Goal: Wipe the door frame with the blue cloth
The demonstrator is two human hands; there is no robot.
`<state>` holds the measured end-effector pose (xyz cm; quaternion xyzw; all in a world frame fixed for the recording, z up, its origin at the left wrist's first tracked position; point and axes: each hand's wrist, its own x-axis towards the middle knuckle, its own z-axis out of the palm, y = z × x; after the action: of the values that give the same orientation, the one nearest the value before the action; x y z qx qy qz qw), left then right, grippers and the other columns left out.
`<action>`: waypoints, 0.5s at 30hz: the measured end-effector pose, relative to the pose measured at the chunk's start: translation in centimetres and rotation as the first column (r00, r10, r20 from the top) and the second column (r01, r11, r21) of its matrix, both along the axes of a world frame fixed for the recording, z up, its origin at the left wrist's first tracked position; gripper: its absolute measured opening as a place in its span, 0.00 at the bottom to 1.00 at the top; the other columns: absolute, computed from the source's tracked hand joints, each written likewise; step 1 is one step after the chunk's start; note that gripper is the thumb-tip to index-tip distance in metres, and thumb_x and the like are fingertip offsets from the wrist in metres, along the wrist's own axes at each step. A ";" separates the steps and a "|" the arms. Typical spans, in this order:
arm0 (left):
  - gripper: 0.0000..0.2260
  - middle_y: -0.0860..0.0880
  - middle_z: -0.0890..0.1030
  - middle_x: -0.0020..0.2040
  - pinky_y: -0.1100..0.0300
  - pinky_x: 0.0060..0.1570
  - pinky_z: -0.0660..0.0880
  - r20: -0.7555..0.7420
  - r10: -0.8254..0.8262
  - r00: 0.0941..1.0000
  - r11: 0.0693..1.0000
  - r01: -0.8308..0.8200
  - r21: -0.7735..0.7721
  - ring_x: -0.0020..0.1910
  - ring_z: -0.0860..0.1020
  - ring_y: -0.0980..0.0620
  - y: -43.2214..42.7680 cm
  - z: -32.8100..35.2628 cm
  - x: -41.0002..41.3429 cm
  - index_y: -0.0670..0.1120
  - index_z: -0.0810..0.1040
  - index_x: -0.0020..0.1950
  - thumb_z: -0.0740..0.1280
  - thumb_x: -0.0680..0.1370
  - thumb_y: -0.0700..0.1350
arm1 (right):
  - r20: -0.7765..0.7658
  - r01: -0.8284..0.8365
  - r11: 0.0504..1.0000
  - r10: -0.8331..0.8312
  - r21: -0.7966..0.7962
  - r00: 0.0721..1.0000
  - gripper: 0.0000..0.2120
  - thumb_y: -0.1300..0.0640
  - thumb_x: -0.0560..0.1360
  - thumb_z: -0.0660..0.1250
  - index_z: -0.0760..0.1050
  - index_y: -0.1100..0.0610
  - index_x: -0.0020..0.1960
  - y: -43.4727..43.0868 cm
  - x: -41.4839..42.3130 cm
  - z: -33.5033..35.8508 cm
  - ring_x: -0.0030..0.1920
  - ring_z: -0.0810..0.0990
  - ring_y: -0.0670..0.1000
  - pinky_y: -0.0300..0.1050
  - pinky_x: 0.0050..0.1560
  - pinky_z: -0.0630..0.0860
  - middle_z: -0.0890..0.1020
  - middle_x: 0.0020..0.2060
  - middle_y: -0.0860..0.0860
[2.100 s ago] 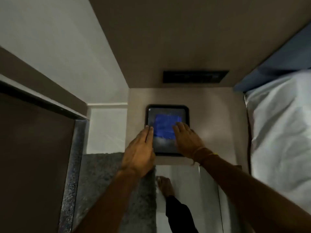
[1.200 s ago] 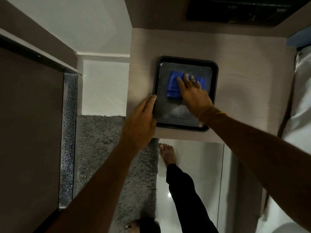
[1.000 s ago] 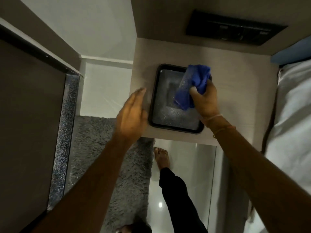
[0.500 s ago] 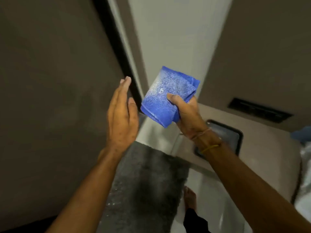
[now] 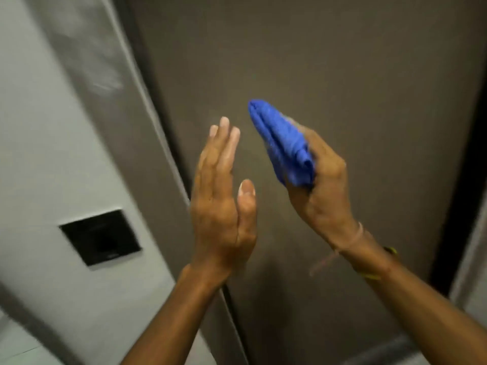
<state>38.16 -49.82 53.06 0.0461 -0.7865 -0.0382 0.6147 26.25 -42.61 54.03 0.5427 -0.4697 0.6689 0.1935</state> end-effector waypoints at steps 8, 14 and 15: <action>0.24 0.44 0.60 0.75 0.53 0.74 0.56 -0.122 0.486 0.865 0.872 -0.490 0.000 0.76 0.56 0.49 -7.9 5.3 10.1 0.43 0.60 0.73 0.54 0.77 0.46 | -0.420 0.094 0.981 -0.159 -0.171 0.894 0.17 0.58 0.77 0.63 0.71 0.58 0.65 -5.2 6.2 5.3 0.65 0.74 0.56 0.55 0.65 0.73 0.75 0.64 0.59; 0.26 0.43 0.55 0.77 0.47 0.75 0.52 -0.011 0.675 0.738 0.736 -0.674 -0.057 0.77 0.51 0.49 -13.1 10.6 11.5 0.44 0.55 0.75 0.54 0.77 0.44 | -0.547 0.268 0.936 -0.351 -0.229 0.760 0.18 0.57 0.75 0.65 0.73 0.57 0.64 -7.9 8.0 7.5 0.62 0.76 0.61 0.63 0.57 0.76 0.78 0.62 0.59; 0.26 0.43 0.54 0.77 0.48 0.75 0.51 0.009 0.701 0.713 0.711 -0.698 -0.082 0.77 0.50 0.49 -13.9 11.3 11.6 0.44 0.53 0.75 0.54 0.78 0.44 | -0.566 0.297 0.924 -0.382 -0.240 0.731 0.19 0.58 0.74 0.66 0.73 0.56 0.64 -8.5 8.2 7.7 0.62 0.76 0.61 0.63 0.57 0.76 0.78 0.62 0.59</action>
<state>49.72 -63.74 64.38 0.3184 -0.7233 0.2268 0.5692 34.44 -51.07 61.70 0.6174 -0.4289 0.4439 0.4877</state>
